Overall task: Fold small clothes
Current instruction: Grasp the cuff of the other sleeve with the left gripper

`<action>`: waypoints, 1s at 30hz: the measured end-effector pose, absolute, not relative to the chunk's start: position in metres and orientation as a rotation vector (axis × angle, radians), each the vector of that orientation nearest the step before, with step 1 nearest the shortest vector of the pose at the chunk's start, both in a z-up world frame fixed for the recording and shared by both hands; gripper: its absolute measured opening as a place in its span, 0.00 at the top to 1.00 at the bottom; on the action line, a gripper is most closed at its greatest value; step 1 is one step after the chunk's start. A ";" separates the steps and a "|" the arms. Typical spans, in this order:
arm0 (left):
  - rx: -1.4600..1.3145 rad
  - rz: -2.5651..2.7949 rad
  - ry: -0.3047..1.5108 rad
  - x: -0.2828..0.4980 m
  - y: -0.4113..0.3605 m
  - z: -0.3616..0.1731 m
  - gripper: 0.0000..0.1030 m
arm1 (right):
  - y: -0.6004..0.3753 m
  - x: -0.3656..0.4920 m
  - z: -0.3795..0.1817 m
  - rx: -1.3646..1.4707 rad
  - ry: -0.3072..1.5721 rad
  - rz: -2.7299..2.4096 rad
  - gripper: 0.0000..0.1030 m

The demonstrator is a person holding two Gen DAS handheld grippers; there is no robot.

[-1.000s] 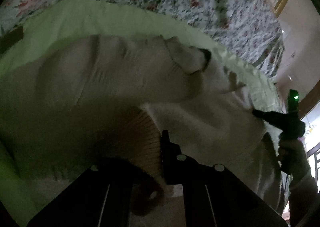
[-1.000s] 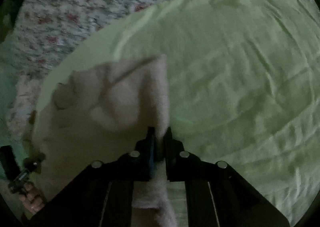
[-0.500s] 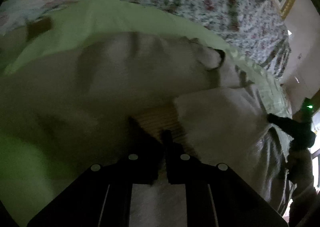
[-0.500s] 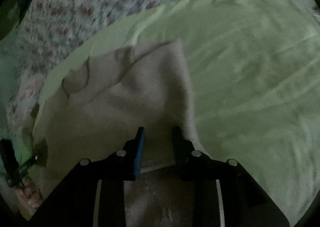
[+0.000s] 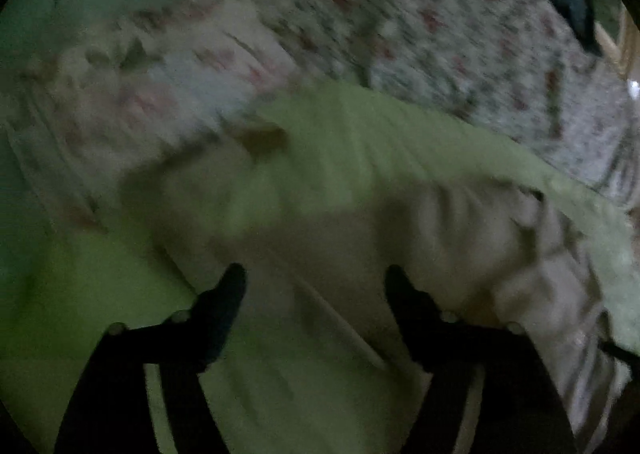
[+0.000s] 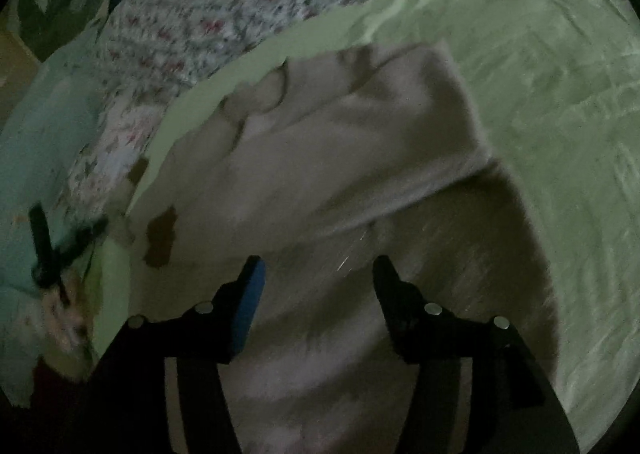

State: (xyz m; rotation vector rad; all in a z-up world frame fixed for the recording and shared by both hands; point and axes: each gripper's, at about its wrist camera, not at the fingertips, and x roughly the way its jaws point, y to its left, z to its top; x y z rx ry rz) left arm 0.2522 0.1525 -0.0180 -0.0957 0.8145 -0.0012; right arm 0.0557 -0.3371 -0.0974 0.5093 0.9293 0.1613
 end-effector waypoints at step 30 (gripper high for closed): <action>-0.142 -0.288 0.779 0.266 0.062 0.004 0.93 | -0.310 0.043 -0.094 0.567 0.912 0.207 0.42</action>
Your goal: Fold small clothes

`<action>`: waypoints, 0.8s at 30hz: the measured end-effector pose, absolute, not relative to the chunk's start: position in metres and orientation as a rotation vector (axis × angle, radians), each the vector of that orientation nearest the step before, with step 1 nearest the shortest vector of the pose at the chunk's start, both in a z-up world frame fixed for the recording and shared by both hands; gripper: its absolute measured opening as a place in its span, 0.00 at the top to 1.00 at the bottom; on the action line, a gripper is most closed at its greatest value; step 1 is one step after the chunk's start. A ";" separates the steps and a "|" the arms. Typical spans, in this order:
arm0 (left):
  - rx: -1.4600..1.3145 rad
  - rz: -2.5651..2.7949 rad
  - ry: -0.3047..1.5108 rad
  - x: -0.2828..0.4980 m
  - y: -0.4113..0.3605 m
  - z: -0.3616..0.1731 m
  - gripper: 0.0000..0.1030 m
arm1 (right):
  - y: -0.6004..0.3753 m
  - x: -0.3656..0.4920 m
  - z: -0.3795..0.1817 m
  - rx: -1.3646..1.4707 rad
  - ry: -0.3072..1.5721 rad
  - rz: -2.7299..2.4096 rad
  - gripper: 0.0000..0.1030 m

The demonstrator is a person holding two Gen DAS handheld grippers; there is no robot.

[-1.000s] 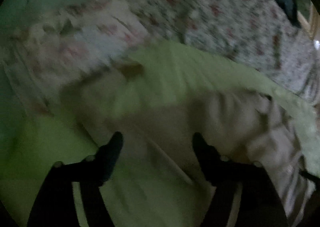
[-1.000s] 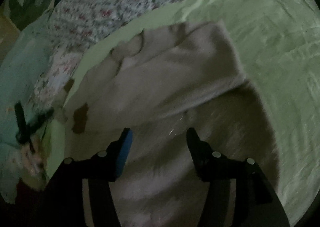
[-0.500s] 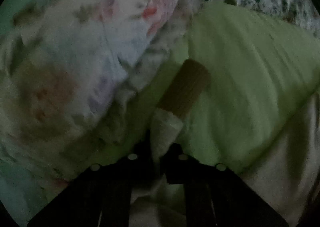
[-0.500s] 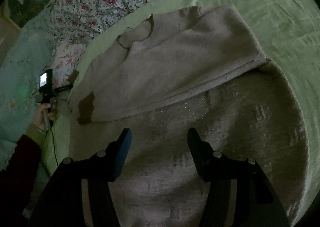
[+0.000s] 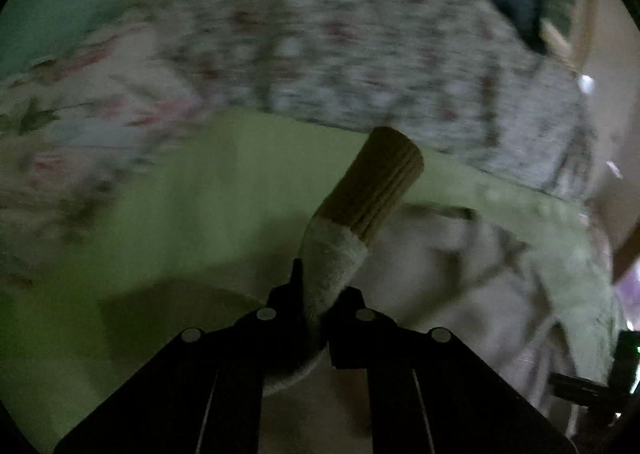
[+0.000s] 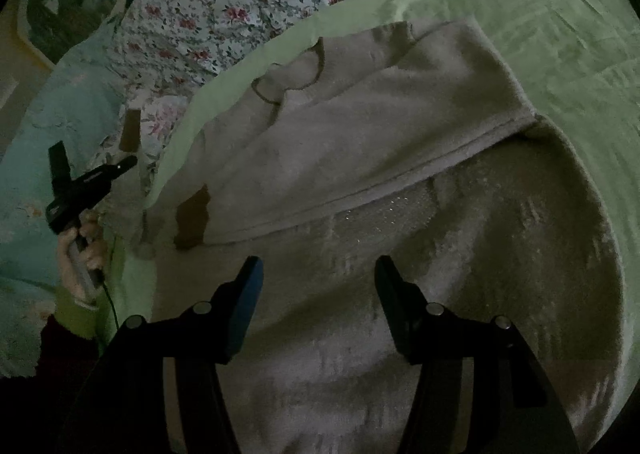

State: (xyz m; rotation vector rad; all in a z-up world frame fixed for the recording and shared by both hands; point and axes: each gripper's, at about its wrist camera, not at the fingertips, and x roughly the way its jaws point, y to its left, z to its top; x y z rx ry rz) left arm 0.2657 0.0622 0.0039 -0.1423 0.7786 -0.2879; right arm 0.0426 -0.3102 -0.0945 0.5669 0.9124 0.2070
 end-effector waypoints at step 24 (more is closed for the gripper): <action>0.007 -0.626 0.933 0.222 -0.159 -0.077 0.25 | -0.370 0.031 -0.090 0.679 0.826 0.115 0.42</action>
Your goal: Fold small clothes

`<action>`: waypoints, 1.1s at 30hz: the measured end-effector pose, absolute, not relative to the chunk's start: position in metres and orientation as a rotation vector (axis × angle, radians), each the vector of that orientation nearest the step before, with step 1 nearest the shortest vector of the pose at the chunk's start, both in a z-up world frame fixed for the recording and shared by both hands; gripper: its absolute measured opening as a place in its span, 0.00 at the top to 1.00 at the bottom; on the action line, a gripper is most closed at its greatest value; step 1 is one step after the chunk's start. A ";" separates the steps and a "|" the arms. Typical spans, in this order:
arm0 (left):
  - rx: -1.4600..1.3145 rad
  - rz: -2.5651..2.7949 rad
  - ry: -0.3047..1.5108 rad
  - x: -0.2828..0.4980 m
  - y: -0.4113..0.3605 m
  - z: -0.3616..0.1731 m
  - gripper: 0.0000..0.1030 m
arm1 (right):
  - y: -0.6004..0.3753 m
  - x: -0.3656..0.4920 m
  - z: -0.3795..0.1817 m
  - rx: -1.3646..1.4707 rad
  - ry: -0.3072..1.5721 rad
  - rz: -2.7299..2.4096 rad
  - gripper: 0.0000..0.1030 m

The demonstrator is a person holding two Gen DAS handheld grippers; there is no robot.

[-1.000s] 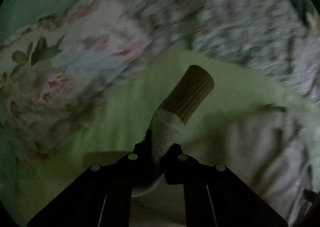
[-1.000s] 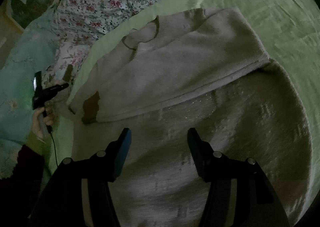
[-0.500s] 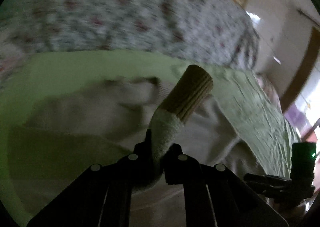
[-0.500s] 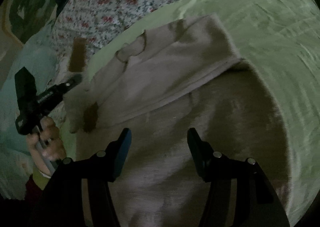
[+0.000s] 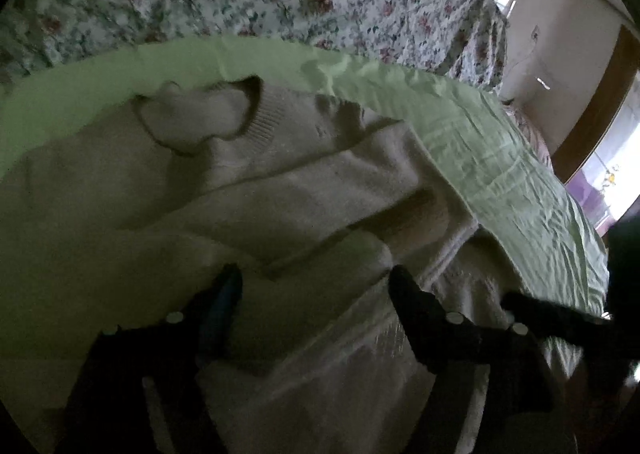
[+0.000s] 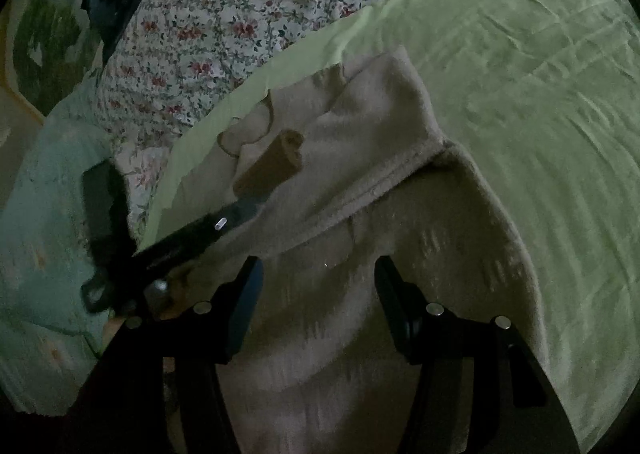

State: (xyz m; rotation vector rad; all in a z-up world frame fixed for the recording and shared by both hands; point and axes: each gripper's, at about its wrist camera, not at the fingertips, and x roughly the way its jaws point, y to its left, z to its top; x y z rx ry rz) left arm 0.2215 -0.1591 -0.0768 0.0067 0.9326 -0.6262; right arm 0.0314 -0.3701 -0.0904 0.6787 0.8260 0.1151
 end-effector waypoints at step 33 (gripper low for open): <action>-0.092 0.026 0.955 0.209 0.081 -0.102 0.20 | -0.400 0.106 -0.053 0.652 0.760 0.153 0.95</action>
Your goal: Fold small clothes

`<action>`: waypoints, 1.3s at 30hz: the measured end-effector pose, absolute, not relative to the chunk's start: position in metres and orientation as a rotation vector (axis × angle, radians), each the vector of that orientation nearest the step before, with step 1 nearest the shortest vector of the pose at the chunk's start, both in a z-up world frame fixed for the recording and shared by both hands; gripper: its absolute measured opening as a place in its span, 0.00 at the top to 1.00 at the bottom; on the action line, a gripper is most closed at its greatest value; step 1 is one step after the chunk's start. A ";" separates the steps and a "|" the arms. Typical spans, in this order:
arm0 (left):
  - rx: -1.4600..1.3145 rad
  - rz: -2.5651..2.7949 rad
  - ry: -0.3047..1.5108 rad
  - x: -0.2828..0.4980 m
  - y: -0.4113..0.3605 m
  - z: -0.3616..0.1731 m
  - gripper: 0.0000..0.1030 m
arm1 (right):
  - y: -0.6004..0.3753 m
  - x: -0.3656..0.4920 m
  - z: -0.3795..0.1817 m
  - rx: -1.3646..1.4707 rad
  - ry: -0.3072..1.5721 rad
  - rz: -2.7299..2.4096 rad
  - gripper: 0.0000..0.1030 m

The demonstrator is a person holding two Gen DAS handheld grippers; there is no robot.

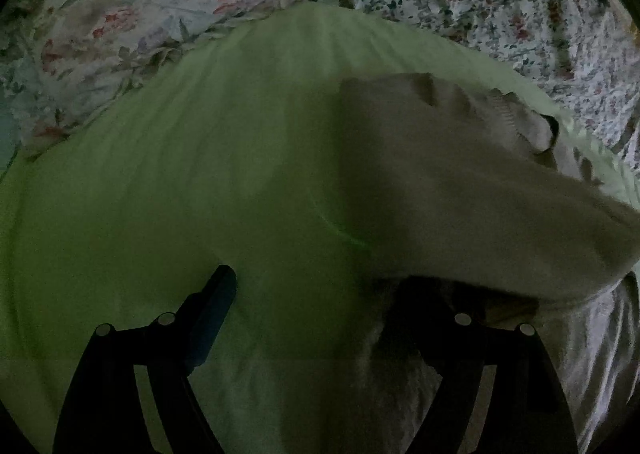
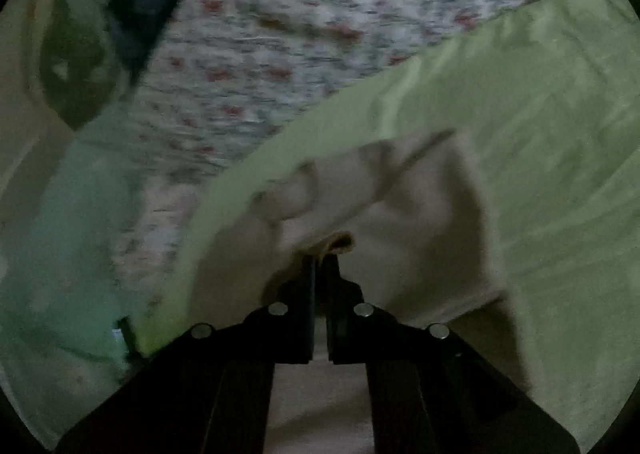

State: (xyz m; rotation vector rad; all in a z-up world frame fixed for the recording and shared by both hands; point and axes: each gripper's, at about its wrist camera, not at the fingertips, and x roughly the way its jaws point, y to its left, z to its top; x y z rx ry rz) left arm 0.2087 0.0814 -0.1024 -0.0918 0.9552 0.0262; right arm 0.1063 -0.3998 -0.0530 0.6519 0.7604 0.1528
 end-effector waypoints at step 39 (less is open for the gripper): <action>-0.167 0.055 0.987 0.193 0.097 -0.093 0.21 | -0.402 0.073 -0.086 0.548 0.861 -0.003 0.69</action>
